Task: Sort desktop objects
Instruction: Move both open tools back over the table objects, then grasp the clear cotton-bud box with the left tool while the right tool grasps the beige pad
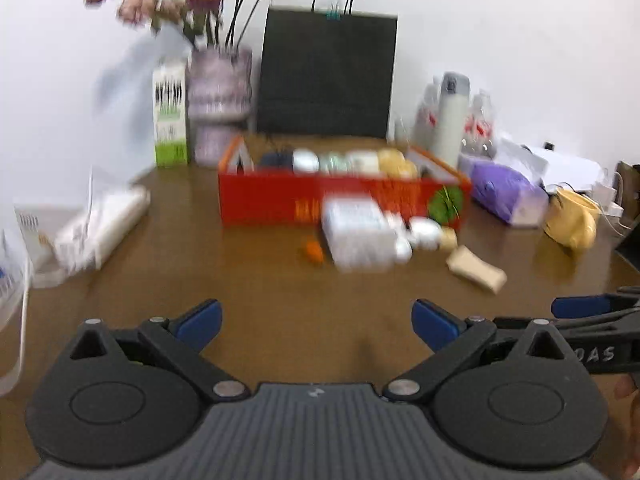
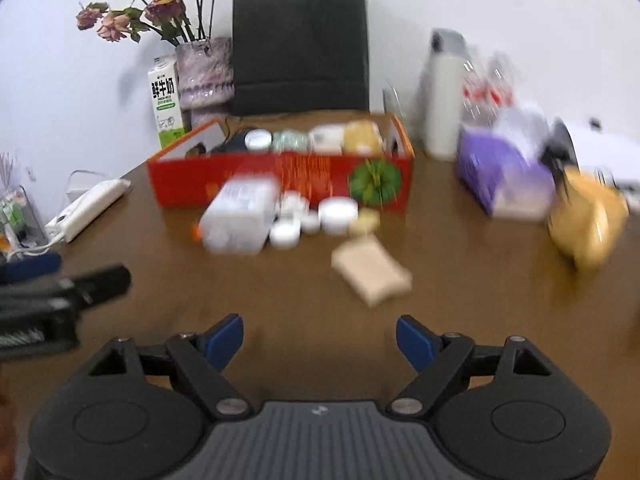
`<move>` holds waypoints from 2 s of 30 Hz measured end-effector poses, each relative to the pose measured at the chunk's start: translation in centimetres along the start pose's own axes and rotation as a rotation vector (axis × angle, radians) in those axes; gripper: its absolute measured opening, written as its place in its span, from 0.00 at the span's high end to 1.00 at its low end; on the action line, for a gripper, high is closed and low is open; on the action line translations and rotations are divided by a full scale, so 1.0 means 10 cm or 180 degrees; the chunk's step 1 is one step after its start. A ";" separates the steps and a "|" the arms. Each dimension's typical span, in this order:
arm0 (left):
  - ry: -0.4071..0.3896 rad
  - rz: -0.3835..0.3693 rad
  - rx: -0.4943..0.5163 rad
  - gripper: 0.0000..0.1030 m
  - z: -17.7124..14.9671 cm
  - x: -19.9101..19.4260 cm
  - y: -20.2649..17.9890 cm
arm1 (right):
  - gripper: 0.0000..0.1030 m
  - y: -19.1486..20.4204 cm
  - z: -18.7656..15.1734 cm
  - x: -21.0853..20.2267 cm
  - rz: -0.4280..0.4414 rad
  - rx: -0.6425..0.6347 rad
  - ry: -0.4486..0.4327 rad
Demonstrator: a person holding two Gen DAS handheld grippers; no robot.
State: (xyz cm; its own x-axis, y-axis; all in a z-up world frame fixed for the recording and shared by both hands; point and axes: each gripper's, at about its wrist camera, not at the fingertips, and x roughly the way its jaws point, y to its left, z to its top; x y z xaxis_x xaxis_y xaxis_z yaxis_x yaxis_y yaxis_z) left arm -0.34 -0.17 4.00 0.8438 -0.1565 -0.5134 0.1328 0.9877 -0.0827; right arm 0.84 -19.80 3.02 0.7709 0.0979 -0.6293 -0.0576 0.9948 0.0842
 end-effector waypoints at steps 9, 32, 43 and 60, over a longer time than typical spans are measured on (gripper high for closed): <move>0.0075 0.0061 0.0109 0.00 -0.41 -0.29 -0.08 | 0.09 0.21 -0.61 -0.38 -0.0176 -0.0133 -0.0092; 0.0081 -0.0060 0.0143 0.00 -0.45 -0.29 -0.13 | 0.08 0.04 -0.67 -0.45 -0.0007 0.0128 -0.0283; 0.0105 0.0021 0.0296 0.00 -0.12 -0.02 -0.06 | 0.09 0.04 -0.35 -0.31 -0.0019 -0.0069 -0.0297; 0.0576 -0.0213 0.0236 0.23 0.85 1.85 -0.29 | 0.46 -0.37 0.50 0.91 -0.0081 -0.0350 -0.0047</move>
State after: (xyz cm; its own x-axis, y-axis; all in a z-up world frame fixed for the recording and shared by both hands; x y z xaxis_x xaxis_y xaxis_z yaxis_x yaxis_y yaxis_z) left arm 19.28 -5.90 2.01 0.7255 -0.2129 -0.6544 0.2291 0.9714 -0.0620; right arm 11.24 -22.75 0.87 0.7822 0.0731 -0.6187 -0.1066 0.9942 -0.0173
